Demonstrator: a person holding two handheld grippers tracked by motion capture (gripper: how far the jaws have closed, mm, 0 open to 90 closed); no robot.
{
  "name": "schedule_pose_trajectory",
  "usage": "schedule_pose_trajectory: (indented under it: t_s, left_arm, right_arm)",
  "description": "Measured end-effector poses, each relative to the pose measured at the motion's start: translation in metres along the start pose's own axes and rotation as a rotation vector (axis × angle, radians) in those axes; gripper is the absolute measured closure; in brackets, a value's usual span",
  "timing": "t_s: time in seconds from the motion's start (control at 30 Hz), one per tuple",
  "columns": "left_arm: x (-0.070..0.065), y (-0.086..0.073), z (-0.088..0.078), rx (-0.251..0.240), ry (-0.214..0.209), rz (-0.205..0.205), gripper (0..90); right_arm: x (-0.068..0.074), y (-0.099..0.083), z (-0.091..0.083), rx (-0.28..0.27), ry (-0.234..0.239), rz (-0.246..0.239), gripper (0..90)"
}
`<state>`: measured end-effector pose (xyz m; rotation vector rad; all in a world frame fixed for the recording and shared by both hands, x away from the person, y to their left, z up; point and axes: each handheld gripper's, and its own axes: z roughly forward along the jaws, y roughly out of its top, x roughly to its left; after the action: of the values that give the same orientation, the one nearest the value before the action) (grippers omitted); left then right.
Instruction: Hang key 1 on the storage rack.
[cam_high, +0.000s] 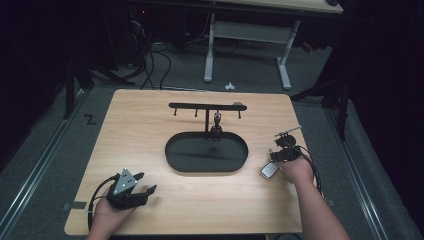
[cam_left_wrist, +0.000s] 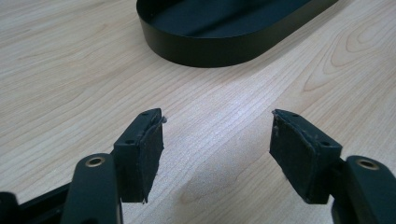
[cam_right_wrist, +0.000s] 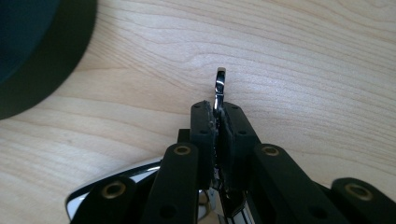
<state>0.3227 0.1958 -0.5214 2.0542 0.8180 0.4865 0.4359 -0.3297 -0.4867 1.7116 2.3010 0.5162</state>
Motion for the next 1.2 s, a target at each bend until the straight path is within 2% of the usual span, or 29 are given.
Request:
schedule_pose_trajectory:
  t_s: [0.53, 0.97, 1.2]
  left_arm:
    - [-0.001, 0.003, 0.003, -0.019, 0.013, -0.001, 35.5]
    - [-0.001, 0.005, 0.005, -0.024, 0.011, 0.003, 35.5]
    - [0.000, 0.007, 0.005, -0.046, 0.016, -0.008, 35.9]
  right_arm:
    - [0.010, 0.000, -0.052, -0.109, 0.022, -0.044, 86.3]
    - [0.024, 0.005, -0.072, -0.147, 0.033, -0.087, 86.4]
    - [0.030, 0.007, -0.081, -0.166, 0.049, -0.099, 86.4]
